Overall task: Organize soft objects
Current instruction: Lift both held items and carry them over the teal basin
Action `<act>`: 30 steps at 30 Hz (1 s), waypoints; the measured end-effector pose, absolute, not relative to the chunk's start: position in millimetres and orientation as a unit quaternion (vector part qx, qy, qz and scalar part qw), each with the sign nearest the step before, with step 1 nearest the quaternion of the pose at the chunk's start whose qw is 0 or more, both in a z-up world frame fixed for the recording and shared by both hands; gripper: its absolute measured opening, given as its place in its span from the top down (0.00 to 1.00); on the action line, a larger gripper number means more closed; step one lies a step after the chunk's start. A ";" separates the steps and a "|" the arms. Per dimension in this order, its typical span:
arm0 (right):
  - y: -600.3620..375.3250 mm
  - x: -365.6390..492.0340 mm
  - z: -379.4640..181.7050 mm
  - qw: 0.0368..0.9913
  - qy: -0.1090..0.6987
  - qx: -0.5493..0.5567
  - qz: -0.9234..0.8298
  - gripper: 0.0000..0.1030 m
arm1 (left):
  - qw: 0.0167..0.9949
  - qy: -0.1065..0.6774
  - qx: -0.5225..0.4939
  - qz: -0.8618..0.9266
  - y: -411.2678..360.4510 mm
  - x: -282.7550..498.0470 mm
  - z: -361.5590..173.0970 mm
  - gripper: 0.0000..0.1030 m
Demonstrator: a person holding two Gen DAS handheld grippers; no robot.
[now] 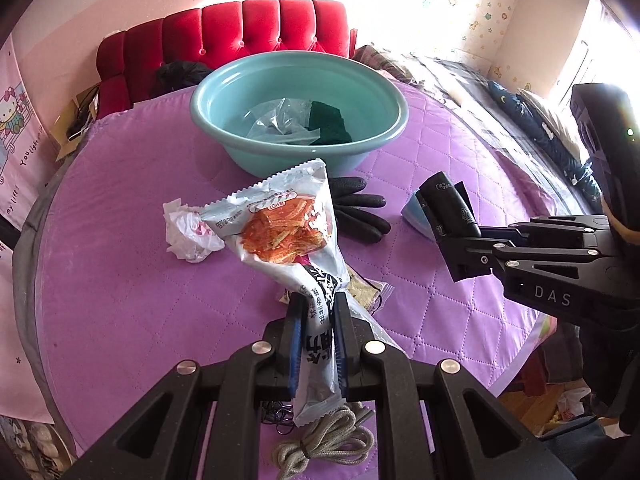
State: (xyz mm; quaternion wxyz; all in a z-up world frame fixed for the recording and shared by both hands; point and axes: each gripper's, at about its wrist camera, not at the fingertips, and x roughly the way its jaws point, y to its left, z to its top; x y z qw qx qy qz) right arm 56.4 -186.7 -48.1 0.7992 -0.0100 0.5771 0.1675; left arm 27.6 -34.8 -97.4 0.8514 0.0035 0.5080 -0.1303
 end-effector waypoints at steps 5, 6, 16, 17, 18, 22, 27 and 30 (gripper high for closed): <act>-184.9 67.8 -36.5 0.807 0.566 -0.007 0.167 0.86 | 0.857 0.496 0.009 -0.138 -37.2 37.8 -84.9 0.86; -184.6 70.7 -34.2 0.809 0.564 -0.007 0.167 0.86 | 0.858 0.494 0.011 -0.139 -38.1 40.6 -83.2 0.86; -178.8 106.4 -15.3 0.818 0.550 -0.002 0.169 0.86 | 0.862 0.486 0.013 -0.146 -38.4 68.2 -70.4 0.86; -178.2 110.3 -14.0 0.818 0.550 -0.001 0.170 0.86 | 0.862 0.485 0.013 -0.146 -38.3 71.9 -69.6 0.86; -177.3 113.6 -12.6 0.818 0.549 -0.001 0.171 0.86 | 0.862 0.484 0.013 -0.148 -38.3 75.9 -68.2 0.86; -175.5 132.2 -7.4 0.819 0.546 -0.001 0.174 0.86 | 0.862 0.483 0.009 -0.153 -38.1 91.4 -63.9 0.86; -173.0 157.3 -0.8 0.821 0.541 0.000 0.180 0.85 | 0.864 0.478 0.003 -0.157 -37.2 112.7 -56.6 0.86; -170.5 172.4 0.7 0.822 0.540 -0.003 0.181 0.85 | 0.866 0.474 0.003 -0.159 -37.5 129.4 -53.0 0.86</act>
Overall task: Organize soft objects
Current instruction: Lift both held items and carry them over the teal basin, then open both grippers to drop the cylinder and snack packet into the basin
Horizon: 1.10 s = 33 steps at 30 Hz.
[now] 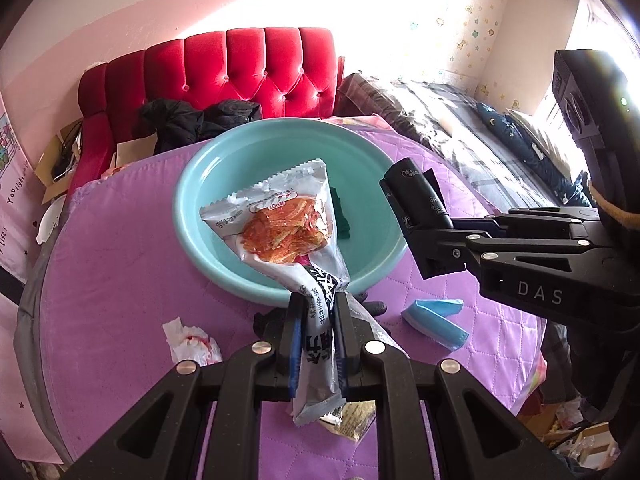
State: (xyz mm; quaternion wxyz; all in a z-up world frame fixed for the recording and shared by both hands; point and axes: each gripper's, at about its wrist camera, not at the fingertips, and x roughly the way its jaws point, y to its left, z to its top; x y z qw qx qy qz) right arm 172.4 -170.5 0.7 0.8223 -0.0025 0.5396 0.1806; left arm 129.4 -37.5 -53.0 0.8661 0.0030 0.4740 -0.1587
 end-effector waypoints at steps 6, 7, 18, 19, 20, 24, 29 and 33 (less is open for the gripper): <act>-167.1 202.7 -7.1 0.820 0.543 0.000 0.181 0.85 | 0.865 0.475 0.004 -0.159 -38.7 162.3 -56.4 0.86; -167.5 207.6 -9.6 0.819 0.544 0.002 0.181 0.85 | 0.865 0.476 0.005 -0.158 -38.7 167.3 -58.0 0.86; -164.0 257.3 -46.1 0.808 0.562 0.016 0.179 0.83 | 0.859 0.489 -0.001 -0.154 -40.1 216.9 -83.1 0.86; -162.9 260.4 -49.9 0.806 0.564 0.016 0.178 0.83 | 0.857 0.491 -0.001 -0.154 -40.9 220.9 -86.1 0.86; -162.3 264.3 -54.4 0.805 0.566 0.017 0.177 0.83 | 0.856 0.493 -0.002 -0.155 -41.4 224.8 -88.9 0.86; -159.0 277.0 -69.6 0.803 0.570 0.017 0.174 0.83 | 0.850 0.503 -0.004 -0.155 -43.4 240.0 -101.7 0.86; -157.3 290.4 -88.7 0.797 0.580 0.020 0.169 0.83 | 0.847 0.511 0.002 -0.148 -46.2 252.4 -116.0 0.86; -157.1 294.6 -97.3 0.794 0.584 0.024 0.167 0.82 | 0.843 0.518 0.003 -0.144 -47.1 259.9 -125.6 0.86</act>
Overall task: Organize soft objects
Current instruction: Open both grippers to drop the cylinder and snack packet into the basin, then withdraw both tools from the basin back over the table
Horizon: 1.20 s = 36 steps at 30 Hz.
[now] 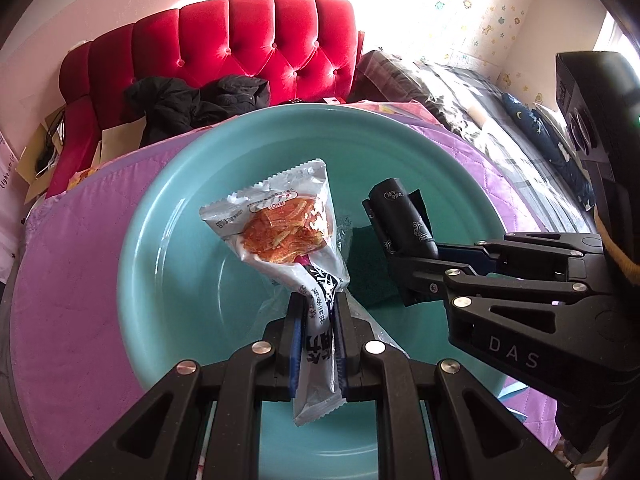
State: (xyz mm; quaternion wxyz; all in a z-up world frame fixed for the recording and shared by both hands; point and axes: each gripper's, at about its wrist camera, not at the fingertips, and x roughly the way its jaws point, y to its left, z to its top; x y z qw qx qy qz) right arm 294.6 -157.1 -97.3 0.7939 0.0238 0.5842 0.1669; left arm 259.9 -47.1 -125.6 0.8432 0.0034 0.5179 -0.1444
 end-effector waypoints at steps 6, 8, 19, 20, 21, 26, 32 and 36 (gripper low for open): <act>-154.2 293.9 -95.9 0.797 0.579 0.029 0.170 0.69 | 0.840 0.522 0.007 -0.144 -48.2 260.7 -130.9 0.85; -153.0 293.3 -92.3 0.800 0.575 0.025 0.168 0.67 | 0.843 0.518 0.012 -0.145 -49.2 259.4 -128.7 0.84; -159.3 278.4 -72.9 0.820 0.557 0.012 0.134 0.03 | 0.861 0.498 0.040 -0.092 -42.7 249.1 -117.2 0.02; -159.8 275.6 -71.0 0.822 0.554 0.009 0.130 0.01 | 0.863 0.495 0.044 -0.088 -42.2 246.7 -115.9 0.00; -160.2 272.7 -69.0 0.824 0.551 0.007 0.127 0.00 | 0.866 0.491 0.044 -0.087 -40.8 244.3 -114.4 0.00; -161.4 255.3 -57.9 0.832 0.542 -0.008 0.119 0.00 | 0.871 0.482 0.044 -0.084 -36.9 230.1 -107.7 0.00; -164.2 231.5 -43.2 0.838 0.535 -0.008 0.113 0.00 | 0.874 0.477 0.048 -0.079 -32.3 208.6 -98.2 0.00; -163.6 214.9 -32.8 0.837 0.534 -0.010 0.114 0.00 | 0.877 0.473 0.048 -0.077 -28.5 193.1 -90.1 0.00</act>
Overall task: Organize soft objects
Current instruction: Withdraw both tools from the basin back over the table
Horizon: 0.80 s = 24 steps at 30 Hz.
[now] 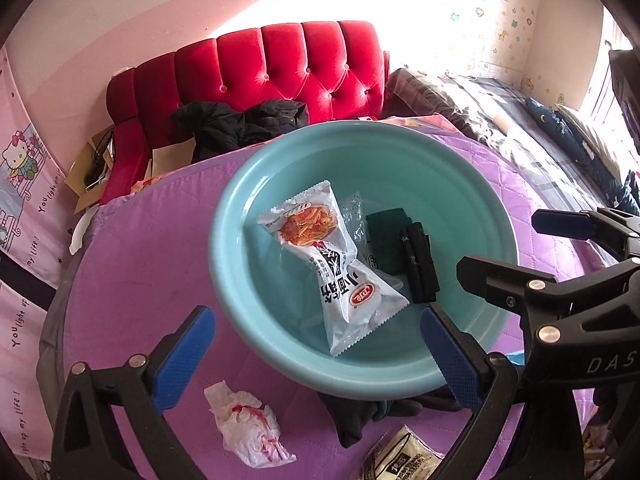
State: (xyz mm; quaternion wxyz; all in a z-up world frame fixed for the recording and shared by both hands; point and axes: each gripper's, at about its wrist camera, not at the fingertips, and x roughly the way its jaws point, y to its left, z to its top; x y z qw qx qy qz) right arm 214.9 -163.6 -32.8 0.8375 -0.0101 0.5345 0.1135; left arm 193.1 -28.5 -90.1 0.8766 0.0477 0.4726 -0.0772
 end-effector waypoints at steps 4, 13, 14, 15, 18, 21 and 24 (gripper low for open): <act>-161.3 198.3 -21.8 0.839 0.531 -0.016 0.116 0.00 | 0.877 0.473 0.044 -0.073 -24.0 175.4 -85.0 0.00; -155.6 156.8 -10.7 0.835 0.535 -0.032 0.126 0.00 | 0.885 0.457 0.053 -0.066 -18.8 133.2 -69.3 0.00; -155.3 152.2 -10.3 0.835 0.534 -0.034 0.126 0.00 | 0.886 0.456 0.053 -0.064 -17.9 128.0 -68.6 0.00; -155.1 147.7 -9.8 0.835 0.534 -0.034 0.126 0.00 | 0.887 0.455 0.053 -0.063 -16.8 122.6 -68.1 0.00; -154.3 134.5 -9.2 0.836 0.533 -0.035 0.127 0.00 | 0.887 0.454 0.054 -0.063 -14.4 107.7 -68.2 0.00; -151.5 120.5 -7.9 0.837 0.530 -0.041 0.128 0.00 | 0.888 0.453 0.053 -0.060 -11.2 92.9 -69.0 0.00; -150.3 105.4 -7.2 0.838 0.528 -0.033 0.134 0.00 | 0.889 0.452 0.051 -0.058 -6.2 78.4 -69.9 0.00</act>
